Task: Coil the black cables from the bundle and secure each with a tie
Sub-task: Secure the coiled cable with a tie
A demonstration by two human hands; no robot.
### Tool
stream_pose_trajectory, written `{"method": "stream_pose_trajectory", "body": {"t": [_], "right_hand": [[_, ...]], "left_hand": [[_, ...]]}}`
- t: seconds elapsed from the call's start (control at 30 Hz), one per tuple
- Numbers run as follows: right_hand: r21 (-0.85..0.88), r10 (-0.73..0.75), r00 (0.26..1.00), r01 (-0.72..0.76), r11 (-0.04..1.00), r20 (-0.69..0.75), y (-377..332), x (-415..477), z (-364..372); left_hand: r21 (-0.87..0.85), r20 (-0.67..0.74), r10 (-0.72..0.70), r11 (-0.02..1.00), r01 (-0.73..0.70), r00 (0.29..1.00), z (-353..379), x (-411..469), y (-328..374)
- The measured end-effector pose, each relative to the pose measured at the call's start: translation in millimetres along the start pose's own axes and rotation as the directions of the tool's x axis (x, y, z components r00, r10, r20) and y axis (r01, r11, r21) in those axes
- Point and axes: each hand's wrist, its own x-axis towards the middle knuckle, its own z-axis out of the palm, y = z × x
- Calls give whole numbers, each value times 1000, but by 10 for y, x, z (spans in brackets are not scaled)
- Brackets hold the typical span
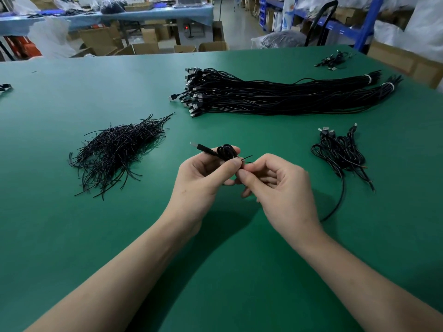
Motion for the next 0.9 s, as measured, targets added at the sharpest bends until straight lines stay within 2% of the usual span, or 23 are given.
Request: {"method": "stream_pose_trajectory", "body": {"t": [0.13,0.23,0.3,0.4,0.6,0.9], "right_hand": [[-180,-44,999,48,983,25,-63,41,-106],[-228,-93,996,89,970,-10,-93,99,-211],[-327,-185,982,183,927,26,-99,119,-251],[-455,-332,931,364,813,151,-91,137,-301],[-579,-455,867,481,659,202,-56,174,-357],[-609,-592,769,596,524,242,-103,165,-365]], "left_hand": [[15,1,-21,1000,21,1000,-38,28,25],[21,31,-47,999,46,998,-77,41,44],[38,54,-74,997,72,996,-83,38,33],[4,85,-119,993,119,989,-90,32,37],[-64,170,-152,984,165,974,-96,26,57],[-19,277,-216,973,230,936,-133,34,2]]}}
